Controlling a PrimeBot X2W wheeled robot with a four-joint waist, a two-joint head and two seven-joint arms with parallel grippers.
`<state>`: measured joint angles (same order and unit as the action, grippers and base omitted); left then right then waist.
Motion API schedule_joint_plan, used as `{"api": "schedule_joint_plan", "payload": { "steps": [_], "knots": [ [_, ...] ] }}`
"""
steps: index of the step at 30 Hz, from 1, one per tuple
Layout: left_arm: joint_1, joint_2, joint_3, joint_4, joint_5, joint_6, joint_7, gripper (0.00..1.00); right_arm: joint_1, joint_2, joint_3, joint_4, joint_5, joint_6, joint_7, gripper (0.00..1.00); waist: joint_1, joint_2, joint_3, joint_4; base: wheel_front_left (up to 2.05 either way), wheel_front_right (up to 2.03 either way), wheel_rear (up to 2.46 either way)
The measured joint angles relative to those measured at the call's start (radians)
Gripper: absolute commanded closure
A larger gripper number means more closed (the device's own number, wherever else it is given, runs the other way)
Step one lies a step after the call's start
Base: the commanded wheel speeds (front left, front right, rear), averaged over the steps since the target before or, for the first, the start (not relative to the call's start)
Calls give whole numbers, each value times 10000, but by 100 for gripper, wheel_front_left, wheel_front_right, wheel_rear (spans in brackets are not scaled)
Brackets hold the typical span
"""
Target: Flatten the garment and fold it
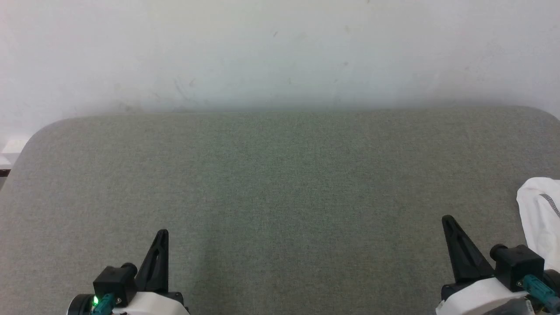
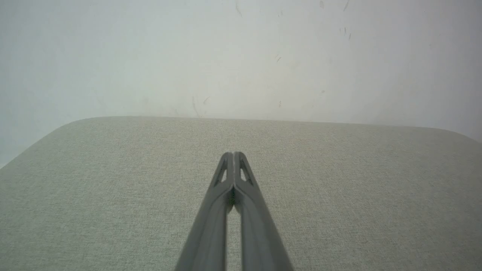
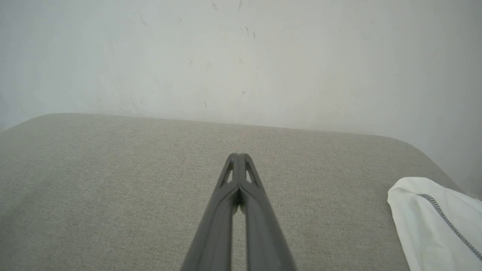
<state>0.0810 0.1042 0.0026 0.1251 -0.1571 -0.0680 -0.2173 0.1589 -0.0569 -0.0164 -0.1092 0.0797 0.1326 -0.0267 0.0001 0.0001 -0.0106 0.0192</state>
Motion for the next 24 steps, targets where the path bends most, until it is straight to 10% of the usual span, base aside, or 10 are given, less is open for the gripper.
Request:
{"api": "schedule_joint_plan", "payload": {
  "steps": [24],
  "knots": [
    [-86,-96,-6,-259,359,167,477,100,-324,2,36,259,-186,0,79,100,0,0,24,-44,0,0,0]
  ]
}}
